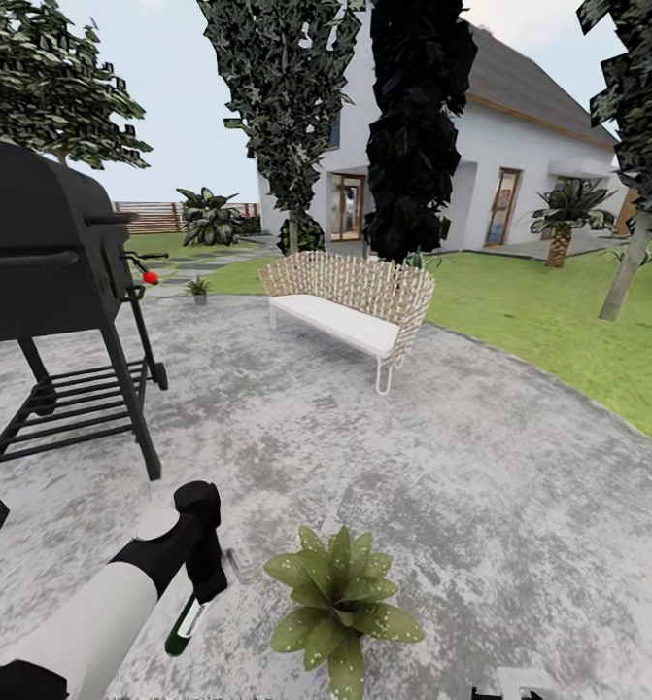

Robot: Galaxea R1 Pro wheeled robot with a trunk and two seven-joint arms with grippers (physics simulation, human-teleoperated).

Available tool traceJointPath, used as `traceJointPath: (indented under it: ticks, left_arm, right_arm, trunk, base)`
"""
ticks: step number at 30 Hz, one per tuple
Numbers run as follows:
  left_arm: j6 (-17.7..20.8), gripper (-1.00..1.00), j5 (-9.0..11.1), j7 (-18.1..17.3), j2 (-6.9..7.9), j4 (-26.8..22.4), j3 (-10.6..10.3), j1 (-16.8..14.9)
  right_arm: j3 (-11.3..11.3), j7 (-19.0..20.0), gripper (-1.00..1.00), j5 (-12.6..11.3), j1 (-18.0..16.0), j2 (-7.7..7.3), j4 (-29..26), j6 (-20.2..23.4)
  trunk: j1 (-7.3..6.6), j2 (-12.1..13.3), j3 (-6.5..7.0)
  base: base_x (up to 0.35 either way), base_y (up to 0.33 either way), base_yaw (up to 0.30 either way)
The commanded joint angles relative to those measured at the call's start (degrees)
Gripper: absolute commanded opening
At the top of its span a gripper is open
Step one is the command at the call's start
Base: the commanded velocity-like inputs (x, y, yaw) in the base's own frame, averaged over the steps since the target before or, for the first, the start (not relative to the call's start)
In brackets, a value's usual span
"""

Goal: Pick up the pesticide atomizer in the garden and spray insectifuge to fully cover both potted plants in the garden.

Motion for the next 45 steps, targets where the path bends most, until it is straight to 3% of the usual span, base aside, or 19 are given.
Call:
traceJointPath:
  ticks: [1, 14, 25, 31, 45]
  left_arm:
    - [0.59, -1.00, -0.28, -0.47, 0.02, -0.12, -0.23, 0.01]
    - [0.61, -1.00, -0.34, -0.47, 0.07, -0.46, -0.07, 0.09]
    - [0.68, -1.00, -0.41, -0.42, 0.16, -0.54, 0.18, 0.09]
    - [0.68, -1.00, -0.33, 1.95, 0.12, -0.47, 0.17, 0.10]
    - [0.77, -1.00, -0.33, 2.17, -0.01, -0.22, 0.11, 0.14]
  right_arm:
    - [-0.45, -0.23, 1.00, 0.61, -0.05, -0.01, 0.11, -0.23]
    - [-0.48, -0.22, 1.00, 0.61, -0.05, -0.01, 0.13, -0.24]
    - [-0.40, -0.23, 1.00, 0.62, -0.05, -0.01, 0.16, -0.19]
    - [-0.39, -0.23, 1.00, 0.61, -0.05, 0.01, 0.19, -0.20]
    - [-0.39, -0.23, 1.00, 0.61, -0.05, 0.01, 0.17, -0.25]
  trunk:
    - [-0.01, -0.03, -0.06]
    - [-0.01, -0.03, -0.06]
    - [-0.01, -0.03, -0.06]
    - [-0.01, -0.03, -0.06]
    - [-0.01, -0.03, -0.06]
  base:
    - [0.000, -0.070, 0.141]
    - [-0.007, -0.255, 0.013]
    - [-0.176, -0.245, 0.012]
    - [-0.003, -0.246, 0.242]
    - [0.186, -0.216, 0.277]
